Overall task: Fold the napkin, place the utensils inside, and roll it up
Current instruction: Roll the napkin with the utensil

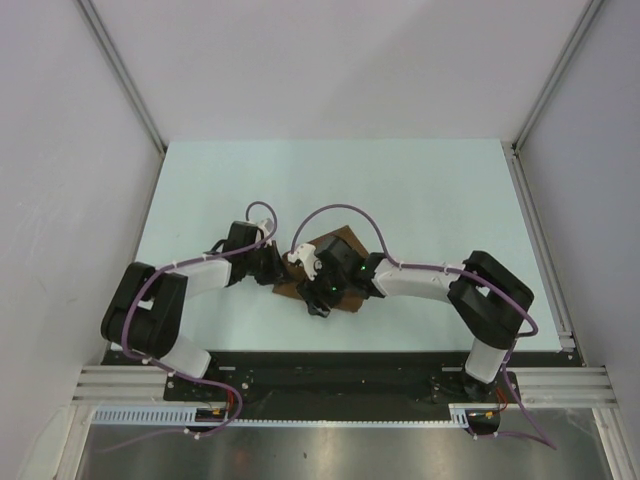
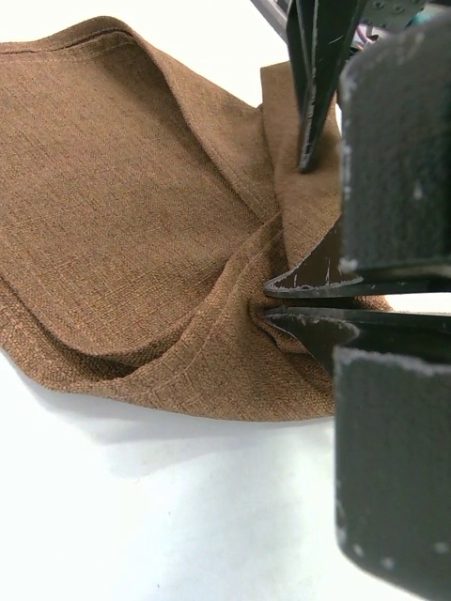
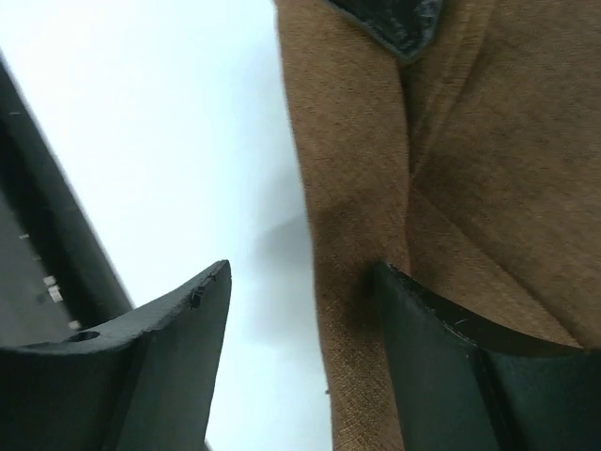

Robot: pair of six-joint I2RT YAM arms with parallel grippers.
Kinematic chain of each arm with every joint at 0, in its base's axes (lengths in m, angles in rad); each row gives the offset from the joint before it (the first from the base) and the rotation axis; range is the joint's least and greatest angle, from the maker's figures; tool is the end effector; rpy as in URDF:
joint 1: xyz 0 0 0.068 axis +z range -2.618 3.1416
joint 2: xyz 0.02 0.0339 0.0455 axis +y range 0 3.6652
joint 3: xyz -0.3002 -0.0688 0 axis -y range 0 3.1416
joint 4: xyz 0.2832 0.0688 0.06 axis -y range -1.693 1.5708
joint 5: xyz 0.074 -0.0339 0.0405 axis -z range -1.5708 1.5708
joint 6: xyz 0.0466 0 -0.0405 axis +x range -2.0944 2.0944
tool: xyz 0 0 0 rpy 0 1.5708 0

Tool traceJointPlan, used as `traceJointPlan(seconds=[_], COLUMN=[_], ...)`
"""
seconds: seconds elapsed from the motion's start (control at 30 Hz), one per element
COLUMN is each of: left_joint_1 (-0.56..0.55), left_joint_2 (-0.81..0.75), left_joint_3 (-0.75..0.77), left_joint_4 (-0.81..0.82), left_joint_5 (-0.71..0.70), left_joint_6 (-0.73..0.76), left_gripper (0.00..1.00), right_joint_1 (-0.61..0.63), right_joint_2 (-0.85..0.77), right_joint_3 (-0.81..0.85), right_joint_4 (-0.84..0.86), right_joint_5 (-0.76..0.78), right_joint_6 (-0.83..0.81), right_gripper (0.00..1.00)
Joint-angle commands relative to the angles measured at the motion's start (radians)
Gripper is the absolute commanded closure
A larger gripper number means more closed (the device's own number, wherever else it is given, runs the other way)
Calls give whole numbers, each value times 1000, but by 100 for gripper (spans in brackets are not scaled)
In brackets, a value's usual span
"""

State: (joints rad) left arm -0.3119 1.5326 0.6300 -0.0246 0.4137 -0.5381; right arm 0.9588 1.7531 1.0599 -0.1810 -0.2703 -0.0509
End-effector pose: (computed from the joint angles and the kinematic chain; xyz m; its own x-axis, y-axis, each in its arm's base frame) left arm 0.2808 -0.1102 0.1350 -0.9154 -0.1979 -0.3505 0.0482 0.8106 -0.5837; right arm 0.2236 0.3402 0.1827 -0.3950 -0.6480 -0.6512 -0.9085 0.3809 0.1719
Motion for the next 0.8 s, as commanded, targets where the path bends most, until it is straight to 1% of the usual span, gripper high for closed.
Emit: traceJointPlan(seconds=[0.0, 0.07, 0.23, 0.37, 0.43, 0.47, 0.5, 0.53, 0.6, 0.63, 0.67, 0.7, 0.73, 0.77], left_joint_1=[0, 2, 5, 7, 7, 7, 7, 7, 16, 20, 26, 40, 46, 54], left_joint_2=[47, 50, 55, 63, 60, 55, 47, 26, -6, -23, -64, -84, -106, -139], left_joint_3=[14, 19, 31, 45, 46, 45, 46, 53, 68, 85, 92, 100, 108, 108], left_joint_4=[-12, -15, -21, -20, -2, 9, 20, 20, 20, 17, 2, -6, -17, -40], left_joint_5=[-58, -56, -53, -43, -32, -23, -16, -18, -41, -52, -61, -90, -104, -121], left_joint_6=[46, 46, 49, 47, 43, 33, 26, 20, 12, 13, 13, 15, 18, 26], left_gripper=[100, 100, 100, 100, 100, 100, 98, 85, 66, 53, 46, 42, 38, 36], right_joint_1=[14, 20, 26, 26, 24, 17, 11, 3, -34, -44, -75, -89, -104, -126], right_joint_2=[3, 13, 54, 89, 109, 114, 117, 120, 123, 123, 128, 134, 138, 150], right_joint_3=[-20, -26, -23, -9, 3, 8, 11, 15, 17, 17, 18, 21, 23, 23], right_joint_4=[84, 107, 121, 107, 89, 78, 58, 51, 25, 15, 11, -4, -11, -17], right_joint_5=[141, 166, 169, 137, 132, 114, 97, 47, -16, -89, -133, -179, -257, -289], right_joint_6=[-63, -79, -109, -122, -121, -115, -104, -93, -60, -47, -35, -21, -1, 8], right_gripper=[33, 33, 34, 39, 57, 68, 73, 76, 86, 87, 88, 88, 88, 88])
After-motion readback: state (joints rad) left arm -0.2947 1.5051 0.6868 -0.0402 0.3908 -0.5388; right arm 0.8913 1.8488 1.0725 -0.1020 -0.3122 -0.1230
